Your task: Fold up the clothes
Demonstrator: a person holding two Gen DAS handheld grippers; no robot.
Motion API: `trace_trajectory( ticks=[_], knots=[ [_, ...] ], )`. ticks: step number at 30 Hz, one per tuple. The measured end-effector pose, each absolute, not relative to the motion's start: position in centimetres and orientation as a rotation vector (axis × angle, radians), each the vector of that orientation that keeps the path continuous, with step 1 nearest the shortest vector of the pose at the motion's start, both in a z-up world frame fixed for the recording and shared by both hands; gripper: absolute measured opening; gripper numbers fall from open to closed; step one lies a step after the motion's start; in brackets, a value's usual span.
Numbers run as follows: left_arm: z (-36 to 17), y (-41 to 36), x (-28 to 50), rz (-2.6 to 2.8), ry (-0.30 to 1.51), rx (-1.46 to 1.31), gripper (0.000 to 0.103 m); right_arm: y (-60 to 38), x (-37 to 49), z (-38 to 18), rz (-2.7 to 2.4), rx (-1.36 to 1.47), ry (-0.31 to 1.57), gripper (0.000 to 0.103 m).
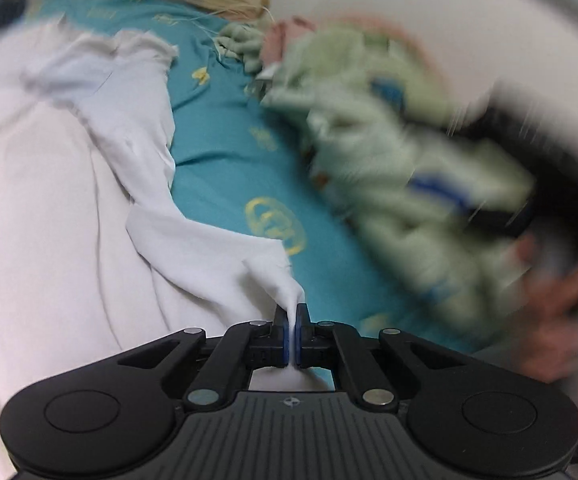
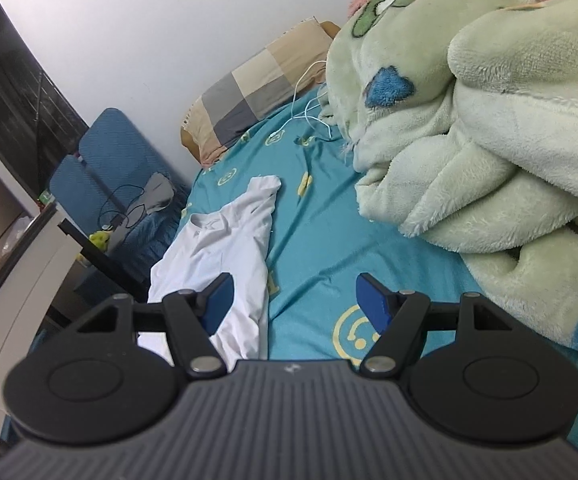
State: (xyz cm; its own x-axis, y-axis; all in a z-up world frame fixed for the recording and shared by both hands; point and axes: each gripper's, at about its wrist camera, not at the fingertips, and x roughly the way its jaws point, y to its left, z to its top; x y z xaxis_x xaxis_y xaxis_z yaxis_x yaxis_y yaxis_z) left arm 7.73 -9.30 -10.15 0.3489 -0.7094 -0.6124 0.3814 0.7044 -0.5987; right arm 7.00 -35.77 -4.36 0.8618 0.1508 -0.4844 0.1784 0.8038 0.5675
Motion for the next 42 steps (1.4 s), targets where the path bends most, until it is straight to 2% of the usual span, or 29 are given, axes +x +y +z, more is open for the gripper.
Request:
trace_trajectory(
  ticks=[4, 12, 14, 16, 19, 22, 26, 29, 32, 34, 37, 42],
  knots=[
    [-9.4, -3.6, 7.6, -0.649, 1.088, -0.586, 0.003, -35.5, 7.1, -4.3, -0.026, 0.628, 0.550, 0.071],
    [-12.2, 0.4, 7.0, -0.374, 1.295, -0.378, 0.004, -32.5, 8.2, -4.8, 0.014, 0.546, 0.633, 0.071],
    [-11.8, 0.5, 7.1, -0.388, 1.290, -0.362, 0.011, -31.4, 8.4, -4.9, 0.031, 0.510, 0.657, 0.071],
    [-11.0, 0.7, 7.1, -0.399, 1.268, -0.352, 0.030, -30.3, 8.3, -5.0, 0.044, 0.468, 0.671, 0.071],
    [-9.5, 1.2, 7.5, -0.404, 1.232, -0.369, 0.048, -29.0, 8.6, -5.3, 0.086, 0.436, 0.696, 0.071],
    [-8.7, 1.7, 8.7, -0.393, 1.175, -0.369, 0.057, -27.9, 9.3, -5.9, 0.139, 0.419, 0.728, 0.070],
    [-9.9, 1.6, 9.6, -0.419, 1.180, -0.390, 0.064, -27.0, 10.5, -6.9, 0.170, 0.434, 0.787, 0.069],
    [-11.8, 0.8, 9.6, -0.422, 1.223, -0.359, 0.062, -26.6, 10.7, -7.3, 0.174, 0.443, 0.807, 0.069],
    [-13.1, 0.4, 9.4, -0.421, 1.258, -0.325, 0.049, -26.2, 10.8, -7.5, 0.174, 0.435, 0.819, 0.069],
    [-13.2, 0.6, 9.2, -0.441, 1.275, -0.326, 0.023, -26.0, 10.8, -7.6, 0.177, 0.426, 0.821, 0.069],
    [-12.9, 1.1, 8.8, -0.472, 1.317, -0.343, 0.007, -25.8, 11.1, -7.7, 0.176, 0.415, 0.831, 0.069],
    [-12.8, 2.3, 8.1, -0.439, 1.403, -0.310, 0.004, -25.6, 11.1, -7.6, 0.174, 0.400, 0.833, 0.070]
  ],
)
